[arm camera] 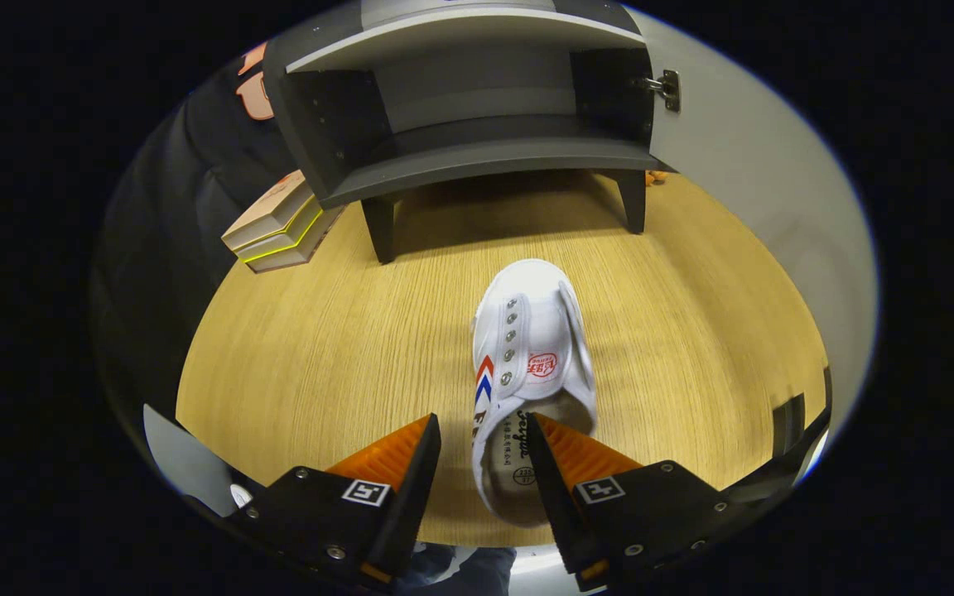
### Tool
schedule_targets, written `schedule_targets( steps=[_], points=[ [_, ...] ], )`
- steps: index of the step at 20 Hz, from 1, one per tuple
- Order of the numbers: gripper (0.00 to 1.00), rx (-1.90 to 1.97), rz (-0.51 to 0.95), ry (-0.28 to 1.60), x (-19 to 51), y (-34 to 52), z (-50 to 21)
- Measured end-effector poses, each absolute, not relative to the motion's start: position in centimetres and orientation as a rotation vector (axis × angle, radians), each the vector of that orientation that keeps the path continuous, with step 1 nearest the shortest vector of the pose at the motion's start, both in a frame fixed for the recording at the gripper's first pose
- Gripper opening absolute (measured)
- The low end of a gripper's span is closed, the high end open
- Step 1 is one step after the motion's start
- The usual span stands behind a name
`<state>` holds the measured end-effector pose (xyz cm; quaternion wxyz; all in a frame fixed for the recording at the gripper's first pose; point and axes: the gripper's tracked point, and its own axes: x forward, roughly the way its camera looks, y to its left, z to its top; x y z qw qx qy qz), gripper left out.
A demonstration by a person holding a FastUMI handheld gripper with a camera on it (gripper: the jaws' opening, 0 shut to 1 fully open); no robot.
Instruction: Open the shoe cabinet door, grab the shoes and put them into the shoe cabinet, then close the shoe cabinet door.
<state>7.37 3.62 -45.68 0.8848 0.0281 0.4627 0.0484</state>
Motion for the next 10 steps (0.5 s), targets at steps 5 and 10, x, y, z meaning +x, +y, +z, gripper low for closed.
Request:
schedule_targets(
  steps=[5, 10],
  points=[
    [0.45, 0.093, 0.084, 0.969, 8.21, 3.72, -46.95],
    [0.05, 0.134, 0.081, 0.958, 8.28, 3.50, -46.62]
  ],
)
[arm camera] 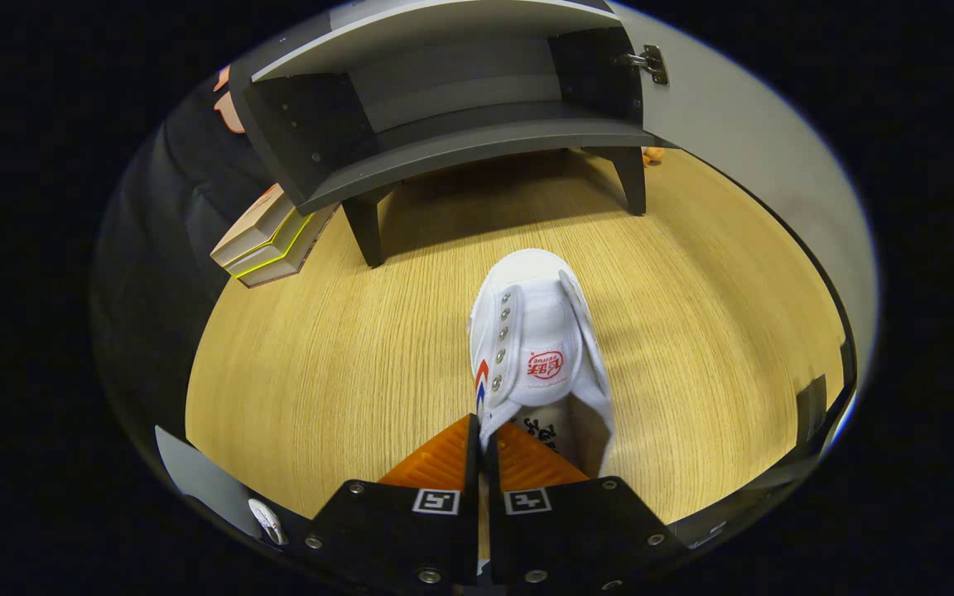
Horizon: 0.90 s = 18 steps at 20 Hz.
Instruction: Open the shoe cabinet door, grab the shoes and put them into the shoe cabinet, then close the shoe cabinet door.
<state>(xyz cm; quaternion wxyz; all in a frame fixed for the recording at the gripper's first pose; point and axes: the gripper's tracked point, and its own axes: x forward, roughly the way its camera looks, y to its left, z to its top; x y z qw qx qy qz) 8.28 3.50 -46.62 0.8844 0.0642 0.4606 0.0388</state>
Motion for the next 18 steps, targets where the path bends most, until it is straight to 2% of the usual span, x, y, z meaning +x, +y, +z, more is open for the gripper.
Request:
schedule_targets(
  steps=[2, 10, 18],
  points=[
    [0.01, 0.128, 0.071, 0.948, 8.3, 3.4, -46.4],
    [0.00, 0.154, 0.083, 0.827, 9.0, 2.3, -40.9],
    [0.00, 0.158, 0.122, 0.673, 8.9, 2.5, -32.3]
  ],
)
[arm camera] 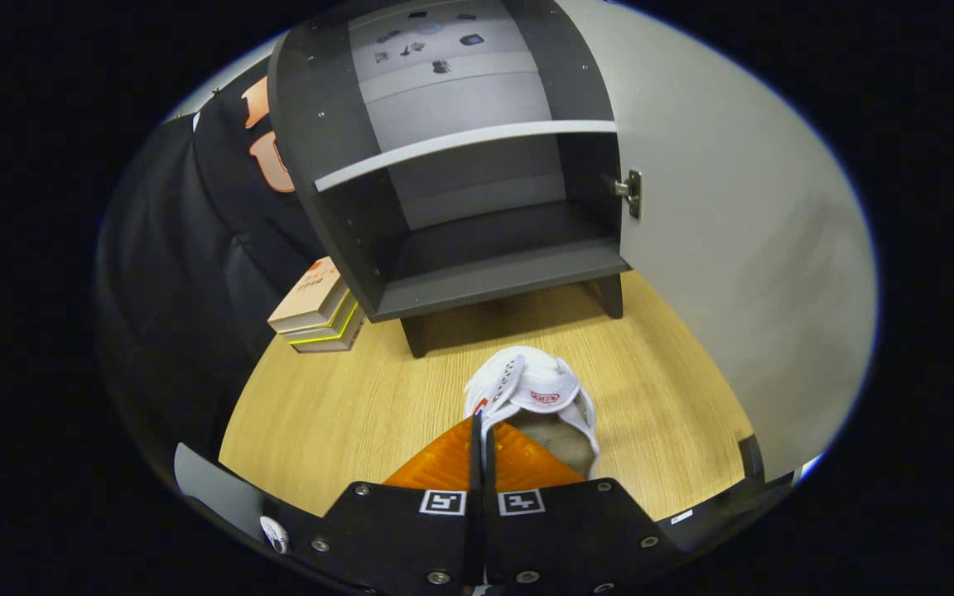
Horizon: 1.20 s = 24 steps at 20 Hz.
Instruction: Open the shoe cabinet door, grab the shoes and put them into the shoe cabinet, then close the shoe cabinet door.
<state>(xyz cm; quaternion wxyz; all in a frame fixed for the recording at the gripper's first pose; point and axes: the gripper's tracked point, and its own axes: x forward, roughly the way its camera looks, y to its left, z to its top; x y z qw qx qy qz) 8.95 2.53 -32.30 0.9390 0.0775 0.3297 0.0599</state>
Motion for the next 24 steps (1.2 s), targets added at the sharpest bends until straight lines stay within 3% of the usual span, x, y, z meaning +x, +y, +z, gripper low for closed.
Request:
schedule_targets(
  steps=[12, 24],
  points=[
    [0.00, 0.109, 0.196, 0.409, 10.9, 3.1, -16.5],
    [0.00, 0.034, 0.250, 0.190, 21.9, 4.7, -5.3]
  ],
)
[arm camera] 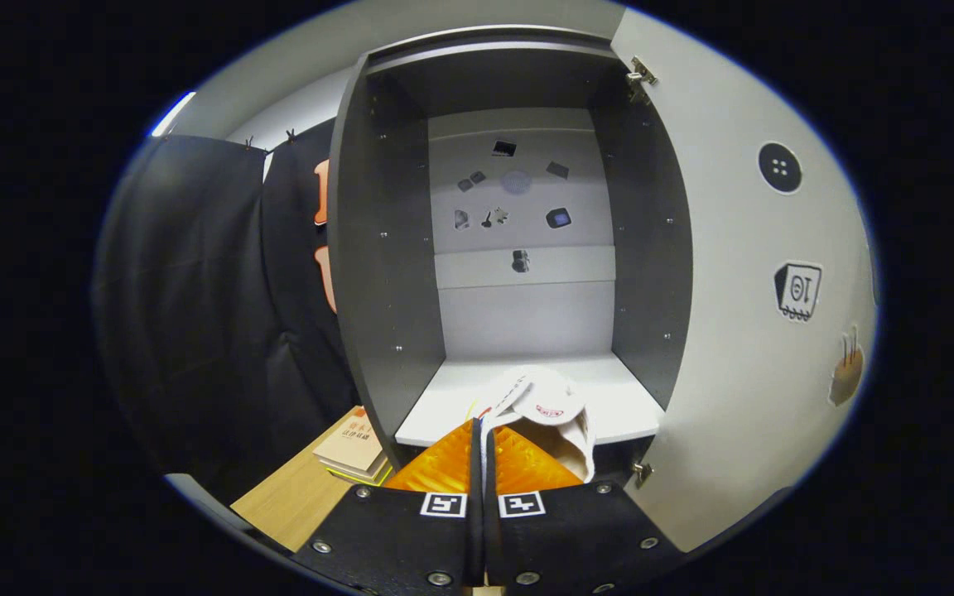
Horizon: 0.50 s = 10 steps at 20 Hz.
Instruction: Open the shoe cabinet door, grab the shoes and put them into the shoe cabinet, then close the shoe cabinet door.
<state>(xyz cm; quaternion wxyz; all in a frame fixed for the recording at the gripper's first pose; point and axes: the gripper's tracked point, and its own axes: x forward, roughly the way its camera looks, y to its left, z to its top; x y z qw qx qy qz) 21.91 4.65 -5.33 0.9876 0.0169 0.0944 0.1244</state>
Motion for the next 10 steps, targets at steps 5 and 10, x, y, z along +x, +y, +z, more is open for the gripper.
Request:
schedule_targets(
  steps=[5, 10],
  points=[
    [0.00, 0.014, 0.260, 0.190, 27.8, 5.0, -4.5],
    [0.00, -0.009, 0.260, 0.232, 34.5, 5.6, -6.0]
  ],
)
